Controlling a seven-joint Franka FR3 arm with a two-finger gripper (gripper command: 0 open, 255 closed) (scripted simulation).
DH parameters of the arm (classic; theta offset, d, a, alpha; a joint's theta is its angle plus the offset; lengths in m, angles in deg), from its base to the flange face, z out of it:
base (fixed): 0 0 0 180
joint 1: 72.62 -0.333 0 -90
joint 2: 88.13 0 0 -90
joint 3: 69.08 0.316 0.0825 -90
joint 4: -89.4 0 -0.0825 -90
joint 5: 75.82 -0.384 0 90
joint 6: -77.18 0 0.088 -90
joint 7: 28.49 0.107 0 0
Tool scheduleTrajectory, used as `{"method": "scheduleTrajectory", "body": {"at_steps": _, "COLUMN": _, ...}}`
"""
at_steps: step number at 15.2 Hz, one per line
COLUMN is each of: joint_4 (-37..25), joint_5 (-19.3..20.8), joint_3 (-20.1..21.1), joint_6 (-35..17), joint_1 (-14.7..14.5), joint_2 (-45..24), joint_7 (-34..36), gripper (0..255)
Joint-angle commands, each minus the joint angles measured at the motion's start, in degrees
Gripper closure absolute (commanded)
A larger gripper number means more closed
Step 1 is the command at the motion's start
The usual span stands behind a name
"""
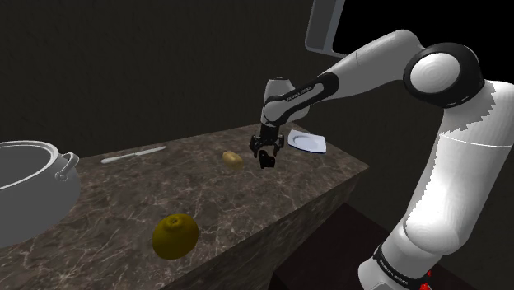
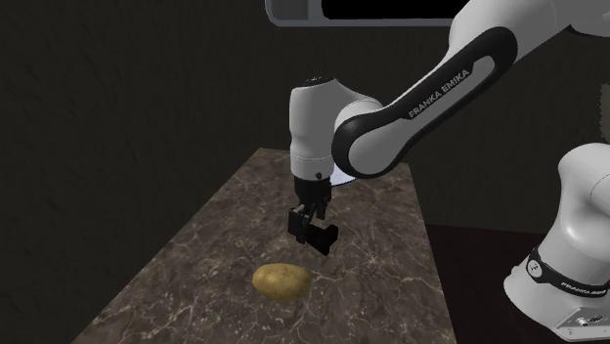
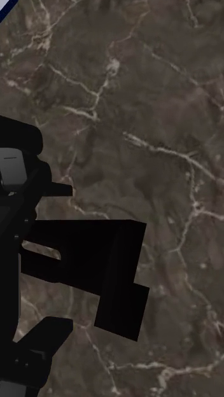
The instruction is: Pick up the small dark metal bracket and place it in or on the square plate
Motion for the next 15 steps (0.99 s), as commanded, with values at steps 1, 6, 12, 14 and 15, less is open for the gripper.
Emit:
{"method": "scheduleTrajectory", "body": {"at_steps": 1, "joint_4": 0.01, "joint_5": 0.0, "joint_3": 0.0, "joint_6": -0.02, "joint_1": 0.0, "joint_2": -0.01, "joint_7": 0.0, "gripper": 0}}
{"method": "scheduleTrajectory", "body": {"at_steps": 6, "joint_4": 0.0, "joint_5": 0.0, "joint_3": 0.0, "joint_6": -0.01, "joint_1": 0.0, "joint_2": 0.0, "joint_7": 0.0, "gripper": 255}}
{"method": "scheduleTrajectory", "body": {"at_steps": 12, "joint_4": 0.01, "joint_5": 0.0, "joint_3": 0.0, "joint_6": -0.01, "joint_1": 0.0, "joint_2": 0.0, "joint_7": 0.01, "gripper": 255}}
{"method": "scheduleTrajectory", "body": {"at_steps": 14, "joint_4": -0.22, "joint_5": -0.07, "joint_3": 0.02, "joint_6": 0.67, "joint_1": 0.01, "joint_2": 0.46, "joint_7": -0.05, "gripper": 255}}
{"method": "scheduleTrajectory", "body": {"at_steps": 15, "joint_4": -0.46, "joint_5": -0.13, "joint_3": 0.03, "joint_6": 1.36, "joint_1": 0.03, "joint_2": 0.91, "joint_7": -0.09, "gripper": 255}}
